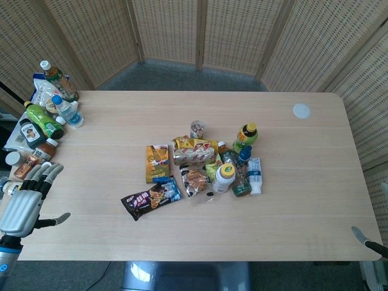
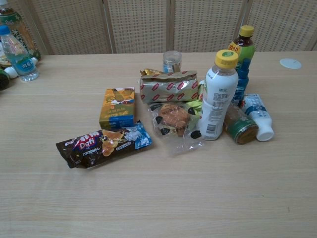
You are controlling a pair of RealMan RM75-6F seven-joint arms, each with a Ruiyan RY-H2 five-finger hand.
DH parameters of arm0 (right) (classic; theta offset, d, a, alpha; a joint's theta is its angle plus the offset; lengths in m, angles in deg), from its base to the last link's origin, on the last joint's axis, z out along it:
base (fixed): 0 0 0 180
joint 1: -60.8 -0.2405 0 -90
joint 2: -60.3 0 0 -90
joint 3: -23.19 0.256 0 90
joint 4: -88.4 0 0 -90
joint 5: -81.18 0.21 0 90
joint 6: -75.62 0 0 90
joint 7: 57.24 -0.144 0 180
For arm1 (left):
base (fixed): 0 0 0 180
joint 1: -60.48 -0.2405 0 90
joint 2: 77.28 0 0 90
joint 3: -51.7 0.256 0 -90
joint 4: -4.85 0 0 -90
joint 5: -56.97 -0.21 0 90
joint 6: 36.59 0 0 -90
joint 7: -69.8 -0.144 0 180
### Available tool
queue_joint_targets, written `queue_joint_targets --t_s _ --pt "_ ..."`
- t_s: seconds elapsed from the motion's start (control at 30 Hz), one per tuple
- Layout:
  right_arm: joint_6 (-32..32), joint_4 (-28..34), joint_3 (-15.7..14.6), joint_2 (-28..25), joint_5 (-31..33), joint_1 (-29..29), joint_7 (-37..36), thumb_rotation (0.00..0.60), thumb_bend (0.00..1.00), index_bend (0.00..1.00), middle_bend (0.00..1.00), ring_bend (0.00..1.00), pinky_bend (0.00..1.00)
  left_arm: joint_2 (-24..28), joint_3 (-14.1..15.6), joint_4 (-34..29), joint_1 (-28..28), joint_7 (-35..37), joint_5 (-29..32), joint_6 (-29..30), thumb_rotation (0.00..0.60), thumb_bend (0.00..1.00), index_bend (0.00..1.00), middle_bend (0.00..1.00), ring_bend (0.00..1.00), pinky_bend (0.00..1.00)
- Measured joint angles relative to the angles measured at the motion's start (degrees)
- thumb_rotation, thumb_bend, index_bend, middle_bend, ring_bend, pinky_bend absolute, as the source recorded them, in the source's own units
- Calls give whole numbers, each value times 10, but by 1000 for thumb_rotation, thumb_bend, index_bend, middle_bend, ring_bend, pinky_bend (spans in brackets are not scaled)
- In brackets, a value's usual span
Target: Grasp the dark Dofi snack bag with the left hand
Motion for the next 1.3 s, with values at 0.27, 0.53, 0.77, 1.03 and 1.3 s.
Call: queue_joint_targets --t_s 0.27,0.53,0.77,1.03,1.3 --pt "-3 1 1 -2 3 2 -3 600 0 0 0 0 0 -2 0 5 2 -7 -4 -9 600 0 0 0 0 0" --pt "-12 -1 10 -9 18 6 -20 600 0 0 0 0 0 -28 -3 104 21 27 -93 16 600 0 0 0 0 0" --pt "-14 1 10 -12 17 8 -19 600 0 0 0 0 0 -56 2 325 95 101 -239 42 600 0 0 0 0 0" --pt "-12 0 10 -11 20 8 -11 600 0 0 0 0 0 -125 24 542 222 153 -364 50 600 0 0 0 0 0" --pt "-7 -2 14 -7 27 4 -7 600 0 0 0 0 0 -210 66 662 298 145 -421 41 600 0 0 0 0 0"
